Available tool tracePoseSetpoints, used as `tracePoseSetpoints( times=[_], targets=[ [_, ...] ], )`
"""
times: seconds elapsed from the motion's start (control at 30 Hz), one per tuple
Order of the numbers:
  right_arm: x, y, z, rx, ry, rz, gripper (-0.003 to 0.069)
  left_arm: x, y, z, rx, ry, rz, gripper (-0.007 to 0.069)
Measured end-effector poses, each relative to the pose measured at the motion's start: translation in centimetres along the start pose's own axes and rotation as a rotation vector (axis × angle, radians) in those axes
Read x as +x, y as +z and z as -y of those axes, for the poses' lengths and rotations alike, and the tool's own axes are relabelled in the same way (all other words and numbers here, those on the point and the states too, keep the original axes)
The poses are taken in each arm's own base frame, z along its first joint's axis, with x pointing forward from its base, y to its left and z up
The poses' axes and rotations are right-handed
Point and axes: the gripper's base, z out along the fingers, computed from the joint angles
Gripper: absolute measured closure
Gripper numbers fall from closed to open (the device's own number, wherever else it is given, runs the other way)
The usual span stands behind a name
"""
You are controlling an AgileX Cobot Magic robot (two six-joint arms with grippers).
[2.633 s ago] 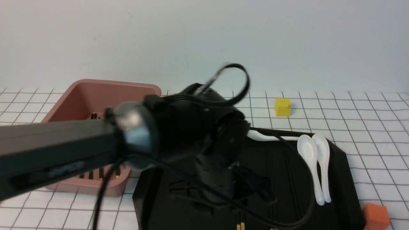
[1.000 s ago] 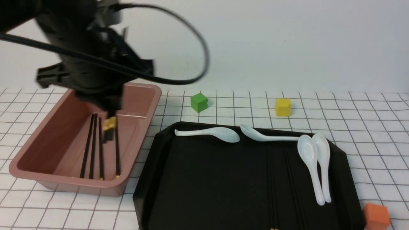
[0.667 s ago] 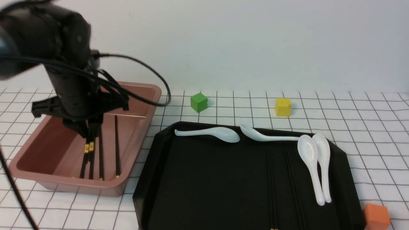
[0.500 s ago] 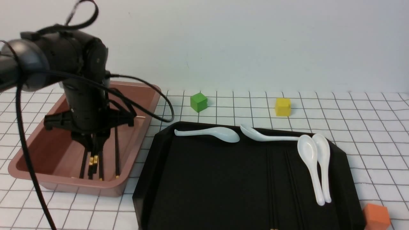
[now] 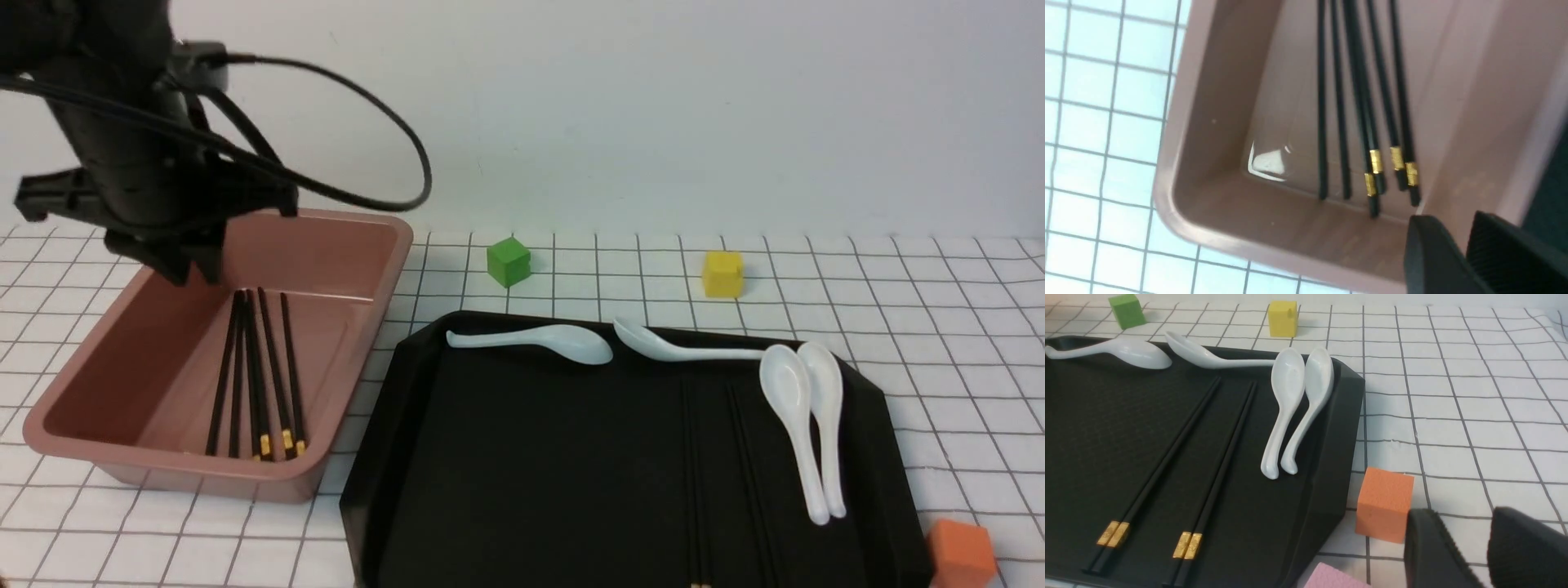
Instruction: On white black tablecloth take chopsticks from black tray and put them in box.
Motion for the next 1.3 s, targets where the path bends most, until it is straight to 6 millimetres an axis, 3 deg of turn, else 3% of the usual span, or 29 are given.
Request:
tracePoseSetpoints(
  times=[0.13,0.33,0.4,0.43,0.53,0.7,0.8,0.93,1.3],
  targets=[
    [0.0,0.0,0.0,0.0,0.0,0.0,0.0419,3.3,-6.0,-2.4,0.045,-0.017,0.108,0.0613],
    [0.0,0.0,0.0,0.0,0.0,0.0,0.0419,10.7,-10.5,-5.6,0.162,-0.043,0.281,0.0637],
    [0.0,0.0,0.0,0.0,0.0,0.0,0.0419,13.9,-10.9,-6.5,0.239,-0.061,0.363,0.0637],
    [0.0,0.0,0.0,0.0,0.0,0.0,0.0419,14.3,-10.5,-6.5,0.243,-0.061,0.358,0.0637],
    [0.0,0.0,0.0,0.0,0.0,0.0,0.0419,19.9,-9.6,-7.7,0.402,-0.107,0.522,0.0637],
    [0.0,0.0,0.0,0.0,0.001,0.0,0.0419,24.8,-7.3,-8.6,0.571,-0.183,0.727,0.0637],
    [0.0,0.0,0.0,0.0,0.0,0.0,0.0419,26.5,-5.5,-8.9,0.599,-0.198,0.782,0.0637],
    [0.0,0.0,0.0,0.0,-0.001,0.0,0.0419,27.0,-4.2,-8.9,0.609,-0.21,0.801,0.0637],
    [0.0,0.0,0.0,0.0,0.0,0.0,0.0419,27.0,-3.9,-8.9,0.612,-0.214,0.805,0.0637]
  ],
)
